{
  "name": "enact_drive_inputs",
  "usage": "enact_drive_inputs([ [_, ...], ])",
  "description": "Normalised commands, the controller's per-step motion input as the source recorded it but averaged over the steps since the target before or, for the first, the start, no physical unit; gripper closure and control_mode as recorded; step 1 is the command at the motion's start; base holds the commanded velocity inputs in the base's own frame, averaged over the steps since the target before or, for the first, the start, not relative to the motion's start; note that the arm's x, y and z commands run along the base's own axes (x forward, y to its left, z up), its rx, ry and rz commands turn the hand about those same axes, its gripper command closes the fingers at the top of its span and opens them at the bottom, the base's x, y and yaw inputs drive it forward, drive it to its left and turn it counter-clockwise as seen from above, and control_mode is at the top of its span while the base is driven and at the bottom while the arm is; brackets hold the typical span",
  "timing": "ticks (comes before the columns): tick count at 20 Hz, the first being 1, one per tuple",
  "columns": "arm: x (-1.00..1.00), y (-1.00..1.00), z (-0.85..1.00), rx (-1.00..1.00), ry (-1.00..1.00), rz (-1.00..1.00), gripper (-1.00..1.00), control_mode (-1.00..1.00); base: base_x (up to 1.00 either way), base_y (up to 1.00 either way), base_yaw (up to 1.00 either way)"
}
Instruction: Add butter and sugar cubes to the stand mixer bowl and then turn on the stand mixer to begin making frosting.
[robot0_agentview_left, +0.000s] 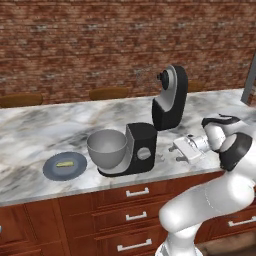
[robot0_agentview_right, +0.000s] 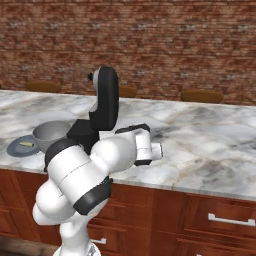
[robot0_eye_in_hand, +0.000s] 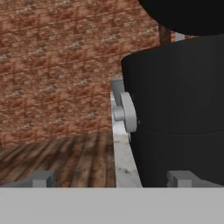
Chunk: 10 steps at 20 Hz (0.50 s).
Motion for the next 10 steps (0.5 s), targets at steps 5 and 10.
enact_drive_inputs([
  [5, 0.00, 0.01, -0.05, 0.04, 0.00, 0.00, -1.00, -1.00, 0.00, 0.00, 0.00],
  [10, 0.00, 0.09, -0.12, 0.02, 0.00, 0.00, -1.00, -1.00, 0.00, 0.00, 0.00],
])
